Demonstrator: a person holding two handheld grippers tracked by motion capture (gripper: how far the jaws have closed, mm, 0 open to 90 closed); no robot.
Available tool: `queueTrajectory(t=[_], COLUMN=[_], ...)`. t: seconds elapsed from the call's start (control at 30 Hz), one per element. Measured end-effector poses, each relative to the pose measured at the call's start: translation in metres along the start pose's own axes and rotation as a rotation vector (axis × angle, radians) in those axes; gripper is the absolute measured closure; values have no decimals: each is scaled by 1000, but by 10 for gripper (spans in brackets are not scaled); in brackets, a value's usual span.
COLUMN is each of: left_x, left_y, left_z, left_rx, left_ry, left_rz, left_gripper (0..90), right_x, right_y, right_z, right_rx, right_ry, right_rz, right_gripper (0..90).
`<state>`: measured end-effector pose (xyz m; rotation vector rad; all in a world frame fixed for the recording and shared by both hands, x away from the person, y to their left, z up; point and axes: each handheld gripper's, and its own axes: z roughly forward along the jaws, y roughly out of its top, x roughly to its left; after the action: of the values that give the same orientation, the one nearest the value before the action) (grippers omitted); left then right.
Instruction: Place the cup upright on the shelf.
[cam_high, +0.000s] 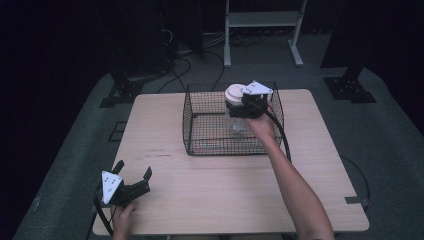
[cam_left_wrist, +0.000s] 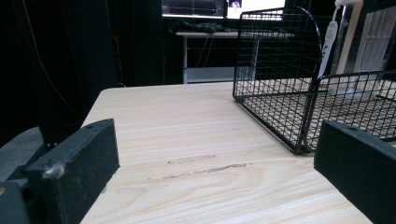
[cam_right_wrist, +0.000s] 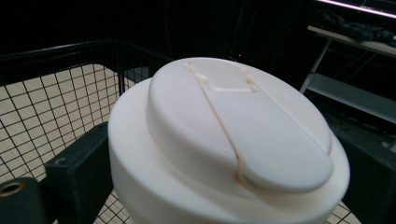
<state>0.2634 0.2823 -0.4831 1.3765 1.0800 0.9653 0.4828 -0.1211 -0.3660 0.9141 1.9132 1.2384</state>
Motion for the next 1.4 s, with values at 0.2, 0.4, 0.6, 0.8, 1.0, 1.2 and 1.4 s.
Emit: queueTrajectory(t=[0.2,0.4,0.6,0.8,1.0,1.2,1.4], left_x=[0,0,0,0,-1,-1,-1], left_y=[0,0,0,0,0,0,0], left_z=[0,0,0,0,0,0,0], left_rx=[0,0,1,1,2,2,4], left_ry=[-1,-1,-2,0,-1,-1,0], left_rz=[-1,-1,1,3,5,4,7], left_gripper=[0,0,0,0,0,0,0], right_x=[2,2,0,-5,-4,-4,-2], right_y=[-5,-10,-18,-20,-20,-19,-19], right_z=[6,10,11,7,7,6,7], right_rx=[28,46,38,49,52,56,57], right_ry=[-3,-2,-4,5,6,7,-3], right_rz=[-19,-26,-10,6,-1,-4,-9], right_gripper=[41,41,41,40,40,38,37])
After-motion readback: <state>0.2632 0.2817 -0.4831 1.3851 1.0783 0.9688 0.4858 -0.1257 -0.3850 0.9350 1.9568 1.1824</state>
